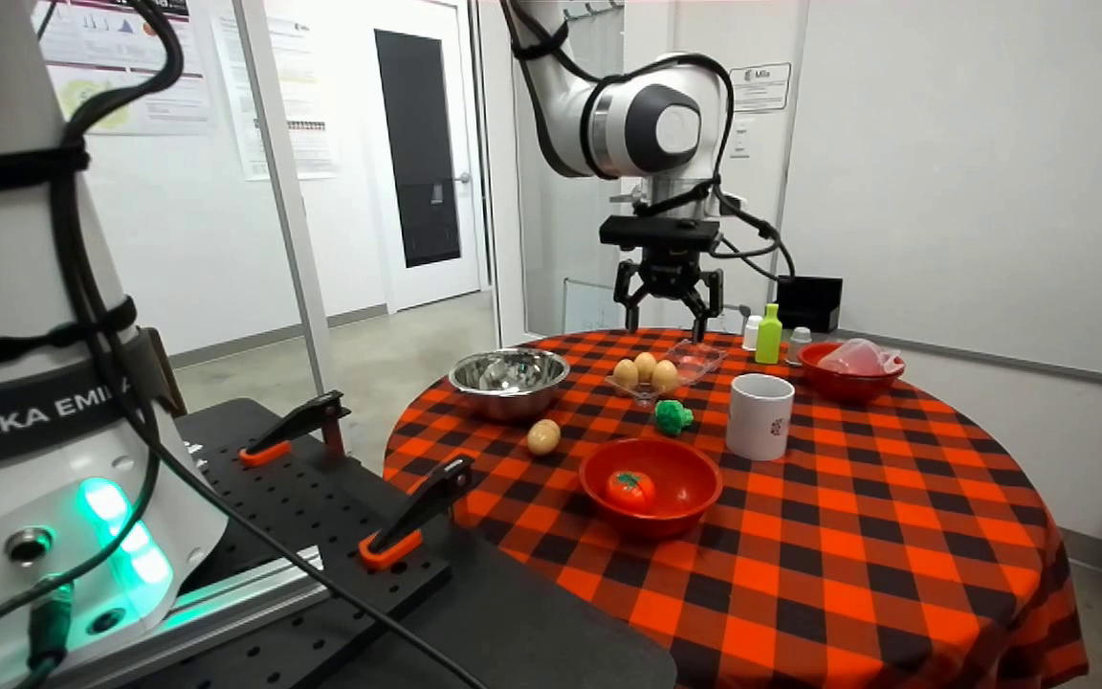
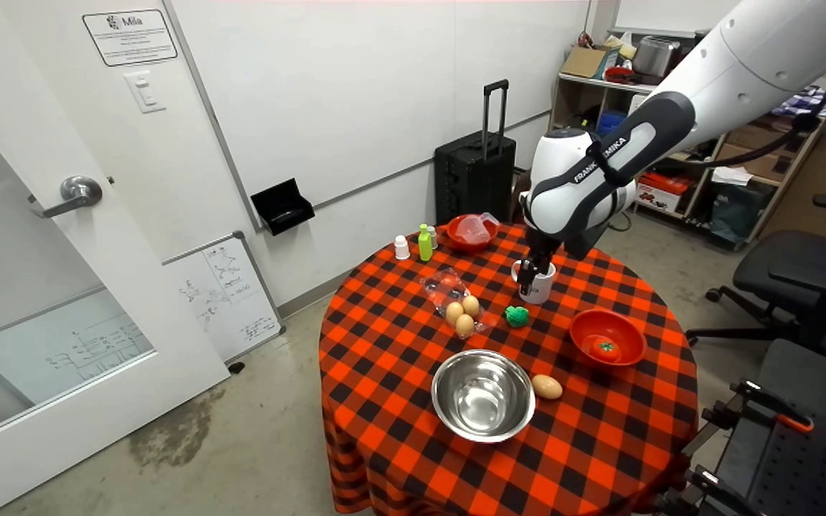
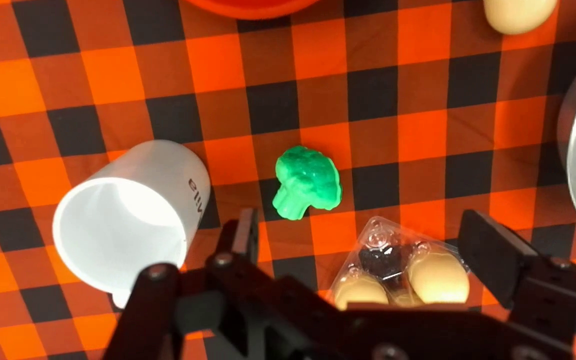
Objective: Move the plastic broccoli to the orange plate
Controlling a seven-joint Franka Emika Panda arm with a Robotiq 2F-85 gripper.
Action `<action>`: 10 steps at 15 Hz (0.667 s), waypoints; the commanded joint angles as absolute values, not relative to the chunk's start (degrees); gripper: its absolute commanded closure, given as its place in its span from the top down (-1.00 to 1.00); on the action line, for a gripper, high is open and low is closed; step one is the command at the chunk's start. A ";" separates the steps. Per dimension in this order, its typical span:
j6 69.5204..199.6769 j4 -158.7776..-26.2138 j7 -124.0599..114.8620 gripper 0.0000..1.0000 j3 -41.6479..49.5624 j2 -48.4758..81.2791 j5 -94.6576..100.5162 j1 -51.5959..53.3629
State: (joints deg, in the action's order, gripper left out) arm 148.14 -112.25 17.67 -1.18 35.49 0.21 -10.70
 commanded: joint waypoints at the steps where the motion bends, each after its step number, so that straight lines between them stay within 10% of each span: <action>1: 148.55 -105.68 21.00 1.00 -3.76 41.87 -1.62 -12.94; 10: 144.04 -93.45 14.55 1.00 -0.47 53.45 1.04 -9.25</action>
State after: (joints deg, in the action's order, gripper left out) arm 147.16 -99.57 17.50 -2.26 49.02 0.03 -11.21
